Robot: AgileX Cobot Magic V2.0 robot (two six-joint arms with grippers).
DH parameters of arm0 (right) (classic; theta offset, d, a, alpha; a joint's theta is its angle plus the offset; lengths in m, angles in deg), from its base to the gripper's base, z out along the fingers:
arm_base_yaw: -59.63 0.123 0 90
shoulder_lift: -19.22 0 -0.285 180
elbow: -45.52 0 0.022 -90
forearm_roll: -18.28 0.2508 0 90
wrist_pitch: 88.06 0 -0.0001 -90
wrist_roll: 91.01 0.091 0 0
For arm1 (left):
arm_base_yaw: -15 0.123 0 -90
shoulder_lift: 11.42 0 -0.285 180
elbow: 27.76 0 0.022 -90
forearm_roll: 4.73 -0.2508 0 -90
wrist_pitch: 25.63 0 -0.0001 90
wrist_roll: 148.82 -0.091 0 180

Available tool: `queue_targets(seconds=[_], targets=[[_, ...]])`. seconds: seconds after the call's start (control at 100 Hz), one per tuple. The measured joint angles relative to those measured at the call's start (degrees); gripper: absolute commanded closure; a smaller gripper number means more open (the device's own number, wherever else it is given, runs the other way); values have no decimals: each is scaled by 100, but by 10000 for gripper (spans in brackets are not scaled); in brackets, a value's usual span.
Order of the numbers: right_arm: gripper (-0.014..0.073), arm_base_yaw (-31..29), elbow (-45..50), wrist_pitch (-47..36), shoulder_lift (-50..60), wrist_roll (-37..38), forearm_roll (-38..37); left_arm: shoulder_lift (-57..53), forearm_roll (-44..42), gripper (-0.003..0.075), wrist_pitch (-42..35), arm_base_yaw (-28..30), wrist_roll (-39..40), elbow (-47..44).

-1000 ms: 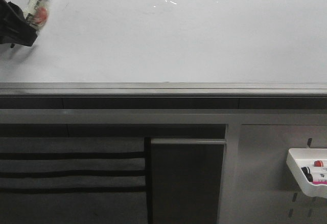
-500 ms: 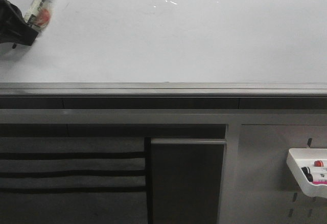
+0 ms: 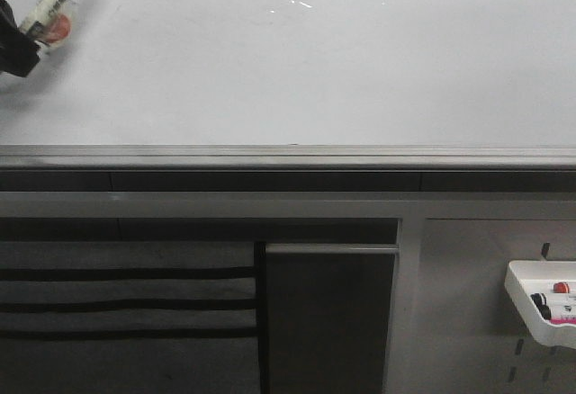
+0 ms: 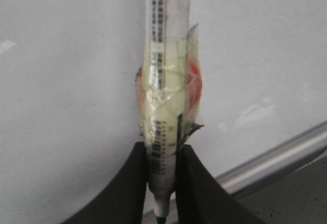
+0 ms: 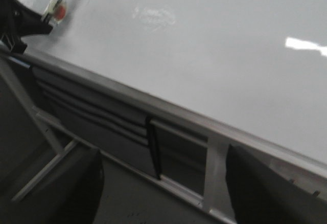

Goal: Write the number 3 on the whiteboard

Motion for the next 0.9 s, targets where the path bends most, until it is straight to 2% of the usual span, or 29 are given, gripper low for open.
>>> queue_targets(seconds=[0.15,0.28,0.4,0.47,0.63,0.9], targets=[[137,0,-598,949,-898,-82,173,-705,492,738,1097,-447,-647,231],[137,0,-1034,1626,-1564,-752,714,-1161,1691,738,2063,-874,-1999,468],[137,4,-1357,1999,-2052,-1451,1240,-1325,2827,738,3496,-1114,-3092,823],[137,83,-1532,2134,-2293,-1776,1365,-1334,3438,738,4057,-1198,-3629,953],[137,598,-1844,2226,-2850,-2106,1398,-1334,4481,738,4595,-1440,-4531,1048],[137,1790,-2628,2250,-3747,-2254,1094,-1334,4657,738,4921,-1852,-4859,1061]])
